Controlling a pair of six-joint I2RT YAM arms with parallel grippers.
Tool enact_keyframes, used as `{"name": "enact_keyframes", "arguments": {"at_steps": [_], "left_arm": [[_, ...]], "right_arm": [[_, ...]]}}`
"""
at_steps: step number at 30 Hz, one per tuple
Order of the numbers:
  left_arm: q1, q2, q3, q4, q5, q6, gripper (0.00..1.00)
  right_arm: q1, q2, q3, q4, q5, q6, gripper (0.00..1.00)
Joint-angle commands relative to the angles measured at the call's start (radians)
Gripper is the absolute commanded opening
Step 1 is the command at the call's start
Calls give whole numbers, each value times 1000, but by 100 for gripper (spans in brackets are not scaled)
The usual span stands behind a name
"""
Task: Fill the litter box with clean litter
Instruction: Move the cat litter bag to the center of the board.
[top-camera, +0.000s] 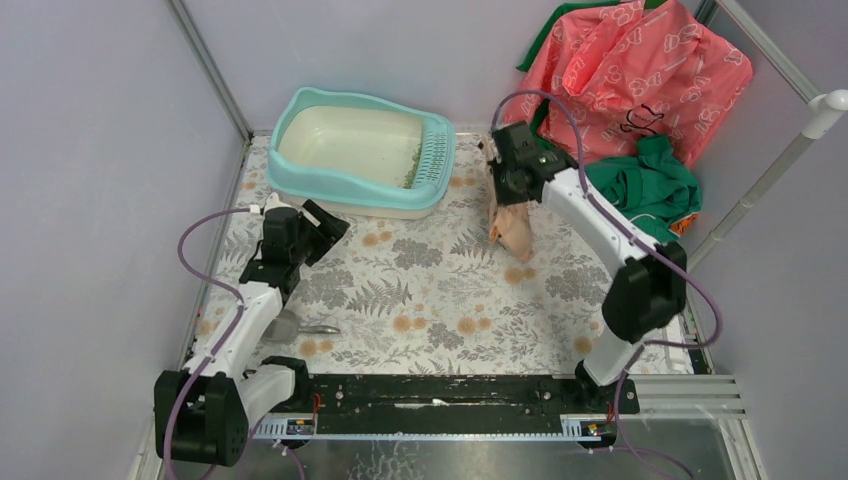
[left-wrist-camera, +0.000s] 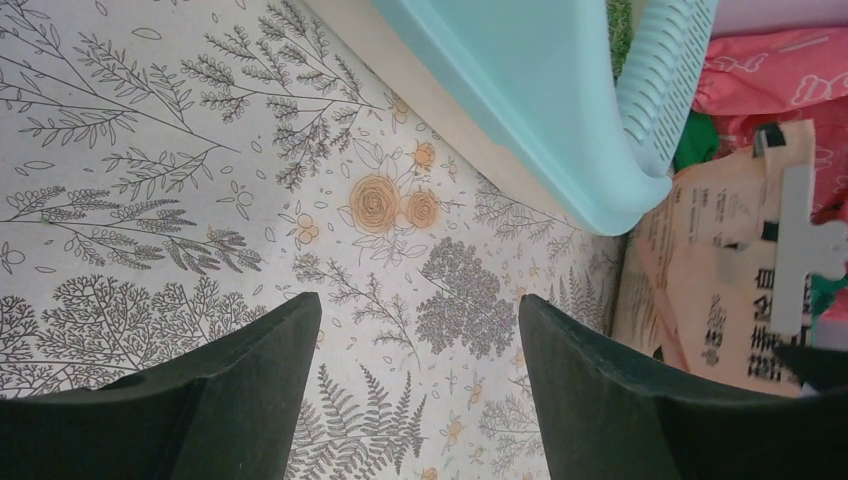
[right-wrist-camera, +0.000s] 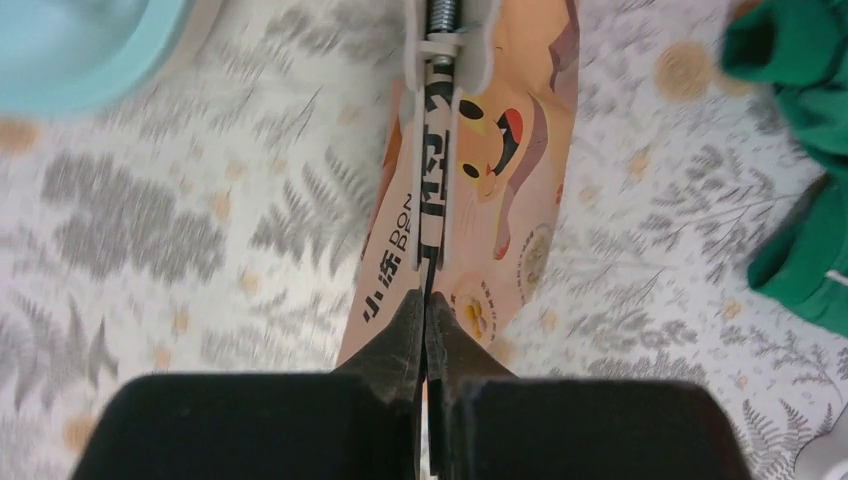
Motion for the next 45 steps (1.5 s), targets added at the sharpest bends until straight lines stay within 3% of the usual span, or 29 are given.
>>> {"name": "enact_keyframes", "arguments": {"at_steps": [1,7,13,22,25,32,42,45], "left_arm": [[1,-52,-3,-28,39,46,81],[-1,-97,4,-51,75,59,82],[-13,-115,-17,-47,88,55,82],[-22,-137,-57,0,132,58,91],[-22,-140,-64,7,141,58,98],[-22,-100,-65,44,198,49,99],[-32,1,-88,185,368,-11,99],[-41,17,-88,190,373,-8,99]], "right_arm": [[108,-195,-120,-18,-80,-27,0],[207,-395,-313,11,-244,60,0],[225,-531,-412,6,-332,113,0],[232,-519,-425,49,-395,126,0],[239,-496,-411,60,-406,127,0],[272,-481,-409,78,-410,142,0],[274,-482,-414,59,-380,122,42],[274,-468,-388,38,-360,102,48]]}}
